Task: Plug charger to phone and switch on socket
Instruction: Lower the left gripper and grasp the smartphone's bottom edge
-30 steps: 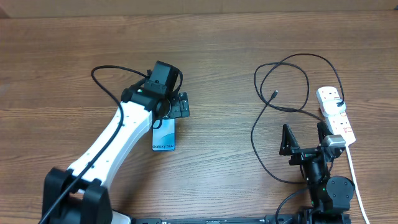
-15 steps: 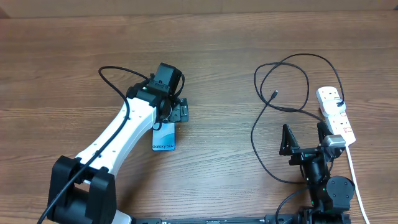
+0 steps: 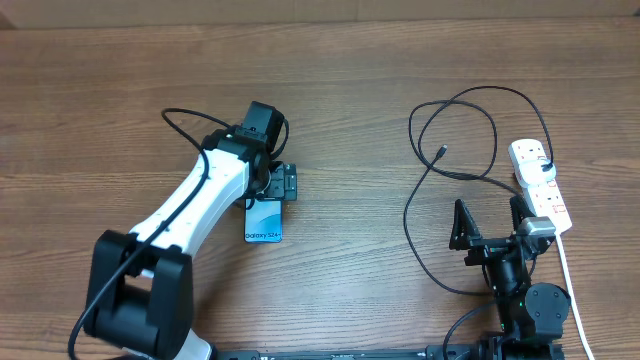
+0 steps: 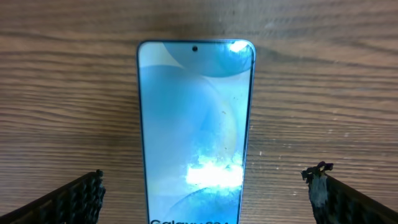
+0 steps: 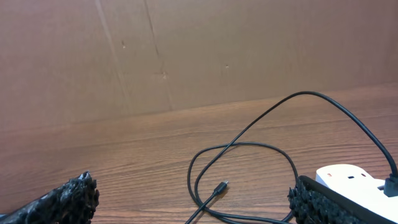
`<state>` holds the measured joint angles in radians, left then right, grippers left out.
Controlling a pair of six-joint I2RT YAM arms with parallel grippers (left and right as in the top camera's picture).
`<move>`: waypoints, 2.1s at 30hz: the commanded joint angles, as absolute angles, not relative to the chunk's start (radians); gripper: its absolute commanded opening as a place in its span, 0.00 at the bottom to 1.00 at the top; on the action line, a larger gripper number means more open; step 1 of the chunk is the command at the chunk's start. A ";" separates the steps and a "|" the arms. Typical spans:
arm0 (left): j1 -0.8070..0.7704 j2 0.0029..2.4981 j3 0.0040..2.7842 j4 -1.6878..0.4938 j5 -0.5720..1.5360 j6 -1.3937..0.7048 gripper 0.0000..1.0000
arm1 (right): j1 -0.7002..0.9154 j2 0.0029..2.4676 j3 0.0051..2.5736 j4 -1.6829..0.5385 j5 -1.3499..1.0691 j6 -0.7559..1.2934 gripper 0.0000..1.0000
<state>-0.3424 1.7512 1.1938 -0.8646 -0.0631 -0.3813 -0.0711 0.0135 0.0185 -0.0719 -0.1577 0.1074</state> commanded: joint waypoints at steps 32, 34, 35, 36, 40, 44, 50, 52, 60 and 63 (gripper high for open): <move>-0.342 1.909 1.213 -0.934 0.019 -0.344 1.00 | -0.067 0.003 0.008 -0.069 -0.159 0.103 1.00; -0.342 1.909 1.211 -0.937 0.019 -0.344 1.00 | -0.067 0.003 0.008 -0.069 -0.159 0.103 1.00; -0.342 1.909 1.209 -0.937 0.020 -0.348 1.00 | -0.067 0.003 0.008 -0.069 -0.159 0.103 1.00; -0.341 1.909 1.206 -0.938 0.019 -0.355 1.00 | -0.067 0.003 0.008 -0.069 -0.159 0.103 1.00; -0.340 1.909 1.176 -0.924 0.014 -0.363 0.99 | -0.067 0.003 0.008 -0.069 -0.159 0.103 1.00; -0.340 1.909 1.132 -0.849 -0.004 -0.363 1.00 | -0.067 0.003 0.008 -0.069 -0.159 0.103 1.00; -0.340 1.909 1.085 -0.748 -0.019 -0.363 1.00 | -0.067 0.003 0.008 -0.069 -0.159 0.103 1.00; -0.340 1.909 1.084 -0.741 -0.047 -0.363 0.99 | -0.067 0.003 0.008 -0.069 -0.159 0.103 1.00; -0.340 1.909 1.084 -0.739 -0.108 -0.362 1.00 | -0.067 0.003 0.008 -0.069 -0.159 0.103 1.00; -0.340 1.909 1.084 -0.737 -0.116 -0.361 1.00 | -0.067 0.003 0.008 -0.069 -0.159 0.103 1.00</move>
